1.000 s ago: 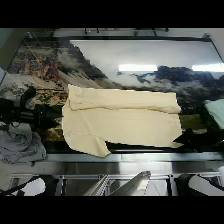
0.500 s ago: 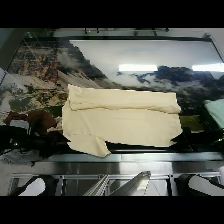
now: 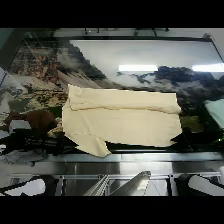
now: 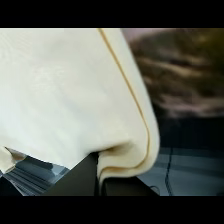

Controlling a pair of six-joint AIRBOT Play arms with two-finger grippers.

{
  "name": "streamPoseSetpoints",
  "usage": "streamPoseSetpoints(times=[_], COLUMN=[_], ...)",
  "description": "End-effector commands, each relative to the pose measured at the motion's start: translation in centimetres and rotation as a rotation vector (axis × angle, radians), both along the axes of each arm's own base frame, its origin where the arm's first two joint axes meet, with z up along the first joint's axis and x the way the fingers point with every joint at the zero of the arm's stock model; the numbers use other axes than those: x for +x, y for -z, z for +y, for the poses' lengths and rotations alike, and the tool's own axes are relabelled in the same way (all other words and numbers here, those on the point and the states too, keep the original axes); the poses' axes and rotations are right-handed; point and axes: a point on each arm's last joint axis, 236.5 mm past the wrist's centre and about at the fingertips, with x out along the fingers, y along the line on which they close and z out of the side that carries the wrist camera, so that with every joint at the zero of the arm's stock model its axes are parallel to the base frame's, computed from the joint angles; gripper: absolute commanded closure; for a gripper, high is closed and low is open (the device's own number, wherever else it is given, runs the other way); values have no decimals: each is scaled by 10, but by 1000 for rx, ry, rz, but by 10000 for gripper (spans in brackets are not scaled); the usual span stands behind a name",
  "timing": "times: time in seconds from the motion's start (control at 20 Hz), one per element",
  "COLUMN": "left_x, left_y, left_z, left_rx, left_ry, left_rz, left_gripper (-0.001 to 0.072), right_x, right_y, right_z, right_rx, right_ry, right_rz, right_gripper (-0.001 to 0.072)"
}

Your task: Fold the shirts.

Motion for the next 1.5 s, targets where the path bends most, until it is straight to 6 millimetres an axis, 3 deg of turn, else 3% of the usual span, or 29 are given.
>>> streamPoseSetpoints(times=[0.0, 0.2, 0.4, 0.55, 0.7, 0.8, 0.9, 1.0, 1.1, 1.25, 1.45], left_x=[0, 10, 21, 33, 40, 39, 32, 32, 45, 90, 158], left_y=[-6, -45, -82, -107, -106, -98, -92, -94, -104, -128, -142], left_z=[-25, -28, -6, 15, 37, 38, 30, 20, 16, 22, 38], left_rx=[-82, -136, -62, -12, 64, 51, 26, 1, 13, 58, 94], left_ry=[104, 180, 193, 157, 87, 72, 97, 130, 188, 217, 223], left_rz=[-36, -114, -198, -296, -296, -263, -225, -223, -271, -336, -392], left_gripper=[691, 692, 692, 691, 690, 690, 691, 692, 691, 690, 690], right_x=[-3, -5, -3, -14, -28, -36, -30, -17, 12, 66, 135], right_y=[-4, -16, -44, -52, -47, -43, -46, -55, -71, -100, -126], right_z=[5, 8, 8, 0, -8, -14, -11, -3, 10, 10, -25], right_rx=[26, 66, 115, 93, 49, 17, 32, 72, 157, 226, 170], right_ry=[-13, -38, -87, -116, -124, -128, -112, -91, -42, 66, 208], right_rz=[9, 13, 19, 79, 160, 205, 185, 121, -1, -209, -406], right_gripper=[691, 691, 692, 692, 693, 693, 693, 692, 693, 693, 693])
